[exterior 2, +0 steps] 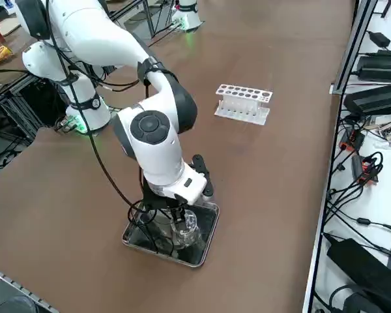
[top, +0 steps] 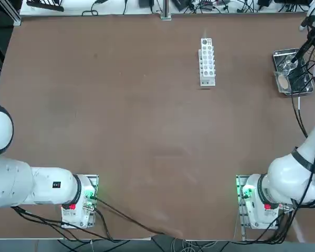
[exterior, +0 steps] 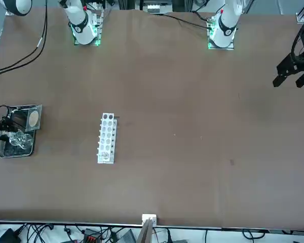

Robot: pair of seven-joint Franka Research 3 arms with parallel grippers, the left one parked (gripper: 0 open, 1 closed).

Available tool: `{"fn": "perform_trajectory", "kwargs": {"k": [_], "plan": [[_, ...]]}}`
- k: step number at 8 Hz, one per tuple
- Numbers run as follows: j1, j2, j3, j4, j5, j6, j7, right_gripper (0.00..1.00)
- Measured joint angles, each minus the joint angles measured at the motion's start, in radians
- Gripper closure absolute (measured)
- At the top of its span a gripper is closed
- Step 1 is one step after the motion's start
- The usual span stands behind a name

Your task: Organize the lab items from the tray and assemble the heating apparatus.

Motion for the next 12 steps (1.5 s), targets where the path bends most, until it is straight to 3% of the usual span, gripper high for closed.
{"fn": "perform_trajectory", "kwargs": {"k": [8,12], "plan": [[0.0,0.002,-0.001,0.005,0.0,0.005,0.0,0.69],[0.001,0.003,0.0,0.012,0.0,0.005,-0.029,0.7]]}}
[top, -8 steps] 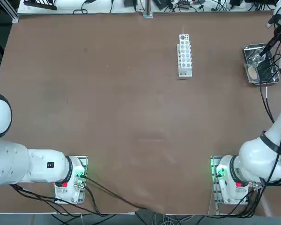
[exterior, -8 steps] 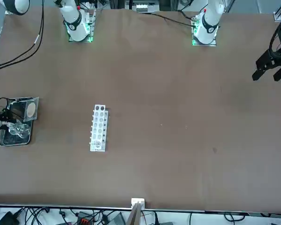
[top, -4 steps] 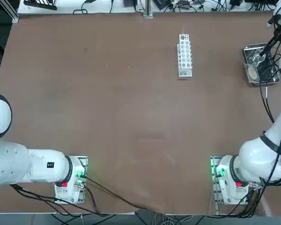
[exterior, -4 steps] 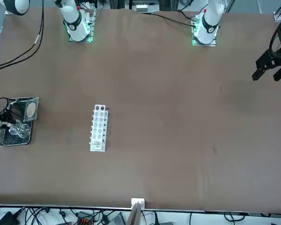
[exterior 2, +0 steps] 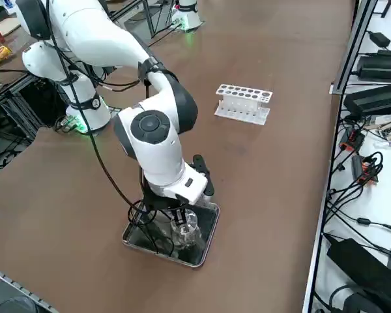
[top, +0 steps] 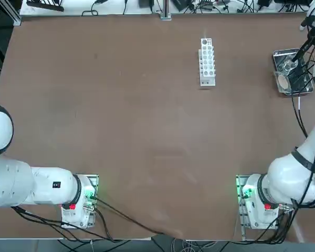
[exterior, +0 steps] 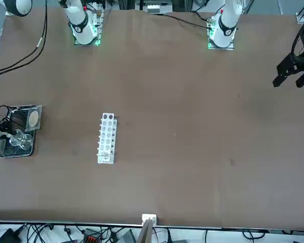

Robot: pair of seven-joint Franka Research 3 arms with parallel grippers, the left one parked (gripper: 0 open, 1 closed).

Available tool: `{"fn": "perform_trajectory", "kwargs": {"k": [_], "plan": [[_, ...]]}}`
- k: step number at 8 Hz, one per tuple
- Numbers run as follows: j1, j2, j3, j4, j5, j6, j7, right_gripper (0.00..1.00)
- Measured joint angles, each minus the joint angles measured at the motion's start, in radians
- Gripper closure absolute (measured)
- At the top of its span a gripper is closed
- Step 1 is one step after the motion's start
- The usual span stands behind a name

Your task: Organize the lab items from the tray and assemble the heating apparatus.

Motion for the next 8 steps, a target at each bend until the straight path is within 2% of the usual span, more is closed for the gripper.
{"fn": "perform_trajectory", "kwargs": {"k": [2,4,8], "plan": [[0.001,-0.005,0.001,0.021,0.003,-0.002,-0.01,0.7],[0.009,-0.045,0.004,0.037,0.006,-0.045,-0.016,0.7],[0.061,-0.195,0.059,0.047,0.013,-0.188,0.039,0.7]]}}
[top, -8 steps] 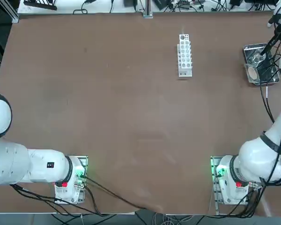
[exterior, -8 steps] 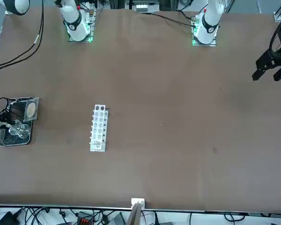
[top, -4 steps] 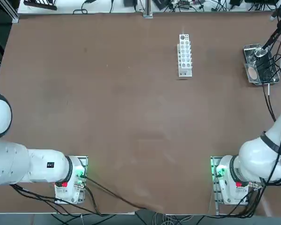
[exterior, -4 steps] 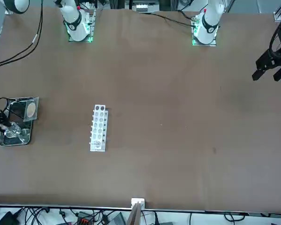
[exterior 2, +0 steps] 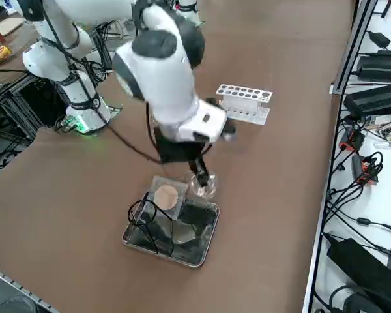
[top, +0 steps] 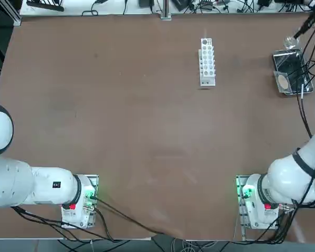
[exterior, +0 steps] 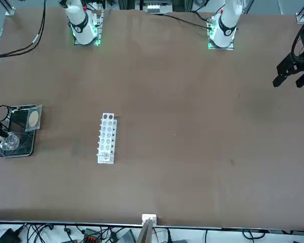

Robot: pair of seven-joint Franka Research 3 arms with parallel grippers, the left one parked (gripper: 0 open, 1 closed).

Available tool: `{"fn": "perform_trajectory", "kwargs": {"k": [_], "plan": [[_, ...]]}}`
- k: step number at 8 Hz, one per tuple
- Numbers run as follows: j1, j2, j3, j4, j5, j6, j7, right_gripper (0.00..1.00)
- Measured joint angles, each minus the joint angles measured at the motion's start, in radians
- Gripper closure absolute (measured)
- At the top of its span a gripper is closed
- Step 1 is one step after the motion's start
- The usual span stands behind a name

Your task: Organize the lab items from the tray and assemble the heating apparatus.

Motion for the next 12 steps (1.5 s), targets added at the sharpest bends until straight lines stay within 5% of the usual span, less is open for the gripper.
{"fn": "perform_trajectory", "kwargs": {"k": [2,5,12], "plan": [[0.068,-0.068,0.009,-0.018,0.0,-0.097,0.111,0.7],[0.174,-0.148,0.01,-0.138,-0.002,-0.076,0.276,0.7],[0.32,-0.279,0.01,-0.626,-0.003,0.369,0.443,0.7]]}}
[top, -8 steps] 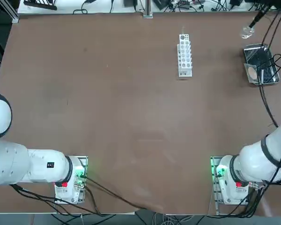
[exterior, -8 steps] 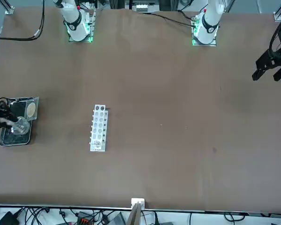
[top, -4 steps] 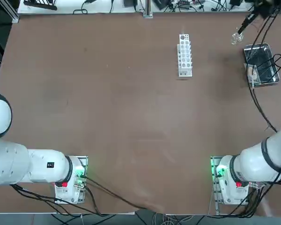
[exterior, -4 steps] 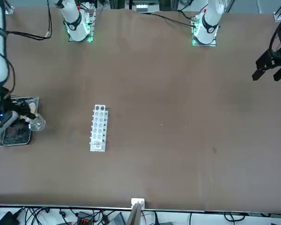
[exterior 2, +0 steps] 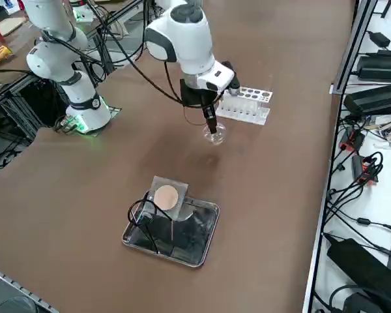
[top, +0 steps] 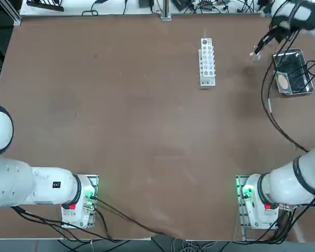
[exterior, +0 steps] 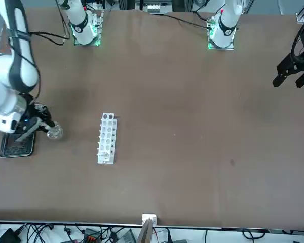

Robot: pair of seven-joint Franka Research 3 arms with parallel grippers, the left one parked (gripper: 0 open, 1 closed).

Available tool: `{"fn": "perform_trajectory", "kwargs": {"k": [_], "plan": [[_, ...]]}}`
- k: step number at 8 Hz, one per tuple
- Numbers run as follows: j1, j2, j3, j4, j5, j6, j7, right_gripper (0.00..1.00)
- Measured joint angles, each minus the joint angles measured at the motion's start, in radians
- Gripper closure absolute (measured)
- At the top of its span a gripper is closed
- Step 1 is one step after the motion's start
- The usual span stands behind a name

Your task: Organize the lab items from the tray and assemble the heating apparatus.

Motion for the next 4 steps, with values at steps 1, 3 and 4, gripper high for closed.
{"fn": "perform_trajectory", "kwargs": {"k": [1,3,4], "plan": [[0.013,-0.001,0.0,-0.045,0.0,0.051,0.013,0.7],[0.024,-0.007,0.0,-0.109,0.0,0.106,0.023,0.7],[0.032,-0.009,0.0,-0.124,-0.005,0.111,0.03,0.7]]}}
